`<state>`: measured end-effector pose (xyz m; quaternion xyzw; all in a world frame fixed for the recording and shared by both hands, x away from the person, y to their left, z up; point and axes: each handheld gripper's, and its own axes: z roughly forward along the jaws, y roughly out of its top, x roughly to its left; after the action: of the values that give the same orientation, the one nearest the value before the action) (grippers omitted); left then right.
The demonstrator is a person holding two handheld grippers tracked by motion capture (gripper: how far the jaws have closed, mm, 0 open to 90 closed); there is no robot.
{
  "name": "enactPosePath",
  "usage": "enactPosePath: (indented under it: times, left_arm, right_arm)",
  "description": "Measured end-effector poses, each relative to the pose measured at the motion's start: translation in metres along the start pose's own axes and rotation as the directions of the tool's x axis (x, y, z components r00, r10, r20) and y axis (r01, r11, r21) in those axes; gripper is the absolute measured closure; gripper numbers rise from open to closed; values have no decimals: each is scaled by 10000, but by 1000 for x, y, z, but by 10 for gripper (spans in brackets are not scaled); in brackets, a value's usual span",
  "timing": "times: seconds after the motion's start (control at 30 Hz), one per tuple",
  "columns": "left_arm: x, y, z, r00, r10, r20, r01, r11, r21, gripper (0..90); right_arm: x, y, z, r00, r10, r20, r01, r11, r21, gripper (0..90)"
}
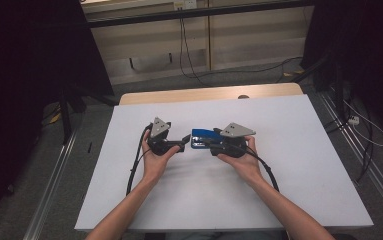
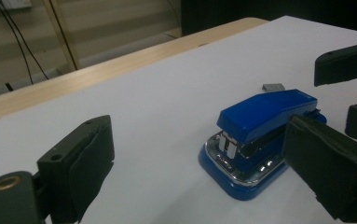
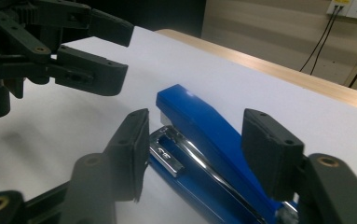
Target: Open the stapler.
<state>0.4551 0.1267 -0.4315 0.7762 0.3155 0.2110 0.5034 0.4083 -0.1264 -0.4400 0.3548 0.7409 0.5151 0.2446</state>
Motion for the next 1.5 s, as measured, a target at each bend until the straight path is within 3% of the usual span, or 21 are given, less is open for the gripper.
enactPosePath:
  times: [0.17,0.23,0.37,0.47,0.63,0.7,0.77,0.87,1.0,1.2,1.3,1.43,1.5]
  left_arm:
    - [1,-5,0,9999,43,149,-49,9992,385,63]
    - [3,-4,-1,10000,-63,68,60,9992,392,68]
    - [7,-5,-1,9989,-458,105,452,9977,512,69]
    - [5,-6,-1,9998,-177,42,174,9978,646,69]
    - [5,-7,0,9994,-298,151,287,9975,645,55]
    - [4,-7,0,10000,-77,-57,81,9974,719,58]
    - [4,-8,0,9999,-107,26,105,9975,697,63]
    - [4,-6,-2,9999,-13,122,5,9976,689,154]
    - [3,-5,-4,9992,-112,384,88,9981,616,355]
    - [-1,-6,0,9973,-198,710,136,9961,873,585]
    - [-3,-7,2,9948,-217,997,120,9952,968,741]
    - [-5,-6,5,9930,-74,1182,-81,9915,1296,890]
    - [-7,-5,6,9930,-158,1173,-35,9867,1626,900]
  right_arm:
    - [3,-2,6,9998,-81,-207,85,9998,182,531]
    - [2,-3,8,9991,251,-339,-241,9993,279,634]
    - [-1,-2,11,9970,528,-570,-512,9983,290,749]
    - [0,0,14,9965,475,-693,-455,9985,302,797]
    - [4,4,19,9933,386,-1092,-330,9981,521,899]
    - [4,4,21,9926,446,-1129,-371,9970,677,900]
    - [5,3,24,9930,402,-1112,-299,9953,925,900]
    - [5,3,26,9926,448,-1125,-336,9945,996,900]
    - [5,4,30,9934,350,-1091,-224,9932,1142,900]
    - [5,5,38,9940,356,-1035,-197,9884,1505,900]
    - [6,5,40,9941,253,-1050,-75,9860,1666,900]
    - [5,5,43,9943,166,-1055,38,9817,1904,900]
    - [5,5,44,9946,151,-1030,58,9799,1995,900]
